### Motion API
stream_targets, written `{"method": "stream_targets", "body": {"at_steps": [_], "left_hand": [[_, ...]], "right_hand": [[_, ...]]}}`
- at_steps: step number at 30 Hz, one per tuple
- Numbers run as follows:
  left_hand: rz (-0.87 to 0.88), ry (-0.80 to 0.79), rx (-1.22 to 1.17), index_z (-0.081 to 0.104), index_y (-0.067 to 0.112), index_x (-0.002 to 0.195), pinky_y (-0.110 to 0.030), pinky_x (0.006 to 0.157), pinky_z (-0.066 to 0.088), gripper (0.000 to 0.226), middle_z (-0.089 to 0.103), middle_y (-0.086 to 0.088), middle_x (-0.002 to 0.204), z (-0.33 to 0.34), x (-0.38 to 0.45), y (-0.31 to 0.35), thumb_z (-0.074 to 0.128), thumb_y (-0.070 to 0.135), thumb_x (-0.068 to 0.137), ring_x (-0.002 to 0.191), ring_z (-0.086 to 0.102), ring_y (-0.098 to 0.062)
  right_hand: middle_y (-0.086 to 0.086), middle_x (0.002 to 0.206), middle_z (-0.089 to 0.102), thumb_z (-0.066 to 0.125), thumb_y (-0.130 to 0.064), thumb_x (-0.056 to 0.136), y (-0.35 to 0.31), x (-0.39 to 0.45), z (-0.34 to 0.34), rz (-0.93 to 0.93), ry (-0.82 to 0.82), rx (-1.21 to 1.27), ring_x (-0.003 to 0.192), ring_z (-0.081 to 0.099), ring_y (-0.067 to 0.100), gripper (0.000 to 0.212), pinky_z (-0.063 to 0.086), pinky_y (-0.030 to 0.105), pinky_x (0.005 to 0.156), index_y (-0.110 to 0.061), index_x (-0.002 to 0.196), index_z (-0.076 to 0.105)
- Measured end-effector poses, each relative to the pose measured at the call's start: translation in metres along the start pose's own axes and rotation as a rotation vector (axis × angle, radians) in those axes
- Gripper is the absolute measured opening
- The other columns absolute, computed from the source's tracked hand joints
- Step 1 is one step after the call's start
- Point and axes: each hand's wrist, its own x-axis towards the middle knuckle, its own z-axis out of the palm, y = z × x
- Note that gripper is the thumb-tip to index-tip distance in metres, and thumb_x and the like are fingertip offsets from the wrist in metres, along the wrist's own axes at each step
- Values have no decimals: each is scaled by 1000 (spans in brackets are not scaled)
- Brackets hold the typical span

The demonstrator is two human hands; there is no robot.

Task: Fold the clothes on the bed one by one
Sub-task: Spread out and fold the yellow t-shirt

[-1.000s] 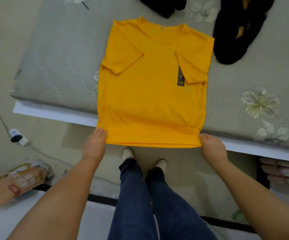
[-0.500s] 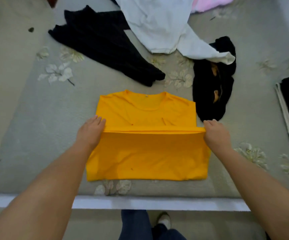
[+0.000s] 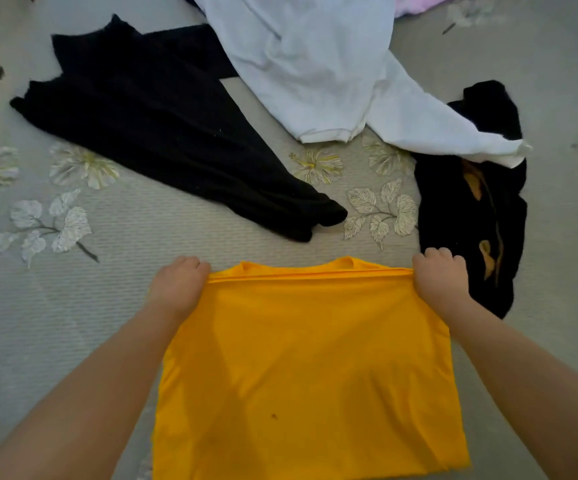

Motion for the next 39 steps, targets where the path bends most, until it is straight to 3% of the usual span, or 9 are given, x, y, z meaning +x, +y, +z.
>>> {"method": "stream_targets", "body": {"at_steps": [5,15,20,22,25,28,33,36,39], "left_hand": [[-83,0,-103,47,12,122,-34,87,39,32,54,-11,123,6,36,1,35,12,92,114,49,-28],[-264,167,-287,51,3,112,-41,82,28,26,55,-25,110,35,46,8,36,18,95,103,49,-37],[-185,261,-208,54,-3,99,-44,81,28,45,60,-30,98,40,35,-3,32,36,94,95,53,-40],[-162,305,-191,52,-3,105,-46,85,26,46,53,-28,103,37,30,-6,29,34,92,99,48,-37],[-182,330,-271,42,9,130,-48,104,11,37,36,-24,135,34,29,-4,38,18,95,125,30,-33],[-142,410,-394,44,8,132,-52,108,12,42,33,-24,142,41,4,17,48,13,91,134,25,-39],[-328,217,-626,42,1,134,-61,106,16,49,32,-31,140,100,-101,81,51,17,89,133,23,-48],[-194,148,-579,55,-6,120,-73,90,24,53,47,-37,125,134,-167,111,33,34,92,115,40,-59],[-265,181,-661,53,-11,119,-72,91,24,76,45,-41,124,153,-204,117,12,49,94,115,39,-60]], "right_hand": [[5,82,51,38,-3,87,0,41,9,103,-78,74,96,53,26,18,32,36,89,-11,84,54],[30,116,51,35,2,87,-18,35,40,195,329,364,113,45,41,28,14,52,108,8,107,53],[33,120,54,41,-8,81,-43,-17,52,-68,441,406,114,49,51,36,24,69,95,10,106,59],[31,118,57,37,-17,79,-55,-40,59,-187,441,372,108,53,50,43,30,71,86,7,104,63],[27,120,57,36,-24,80,-68,-68,68,-290,358,352,108,55,47,47,35,71,82,1,107,65],[25,121,57,36,-25,80,-71,-91,78,-289,315,365,109,54,47,48,36,71,81,0,109,65],[32,131,45,31,-29,82,-55,-145,116,-25,203,551,123,39,51,57,22,68,98,8,118,55],[30,145,25,29,-32,83,-32,-178,137,242,77,670,135,21,44,64,11,56,109,6,134,36],[36,126,43,35,-23,90,-13,-194,146,373,99,831,119,39,46,50,31,50,96,13,123,44]]}}
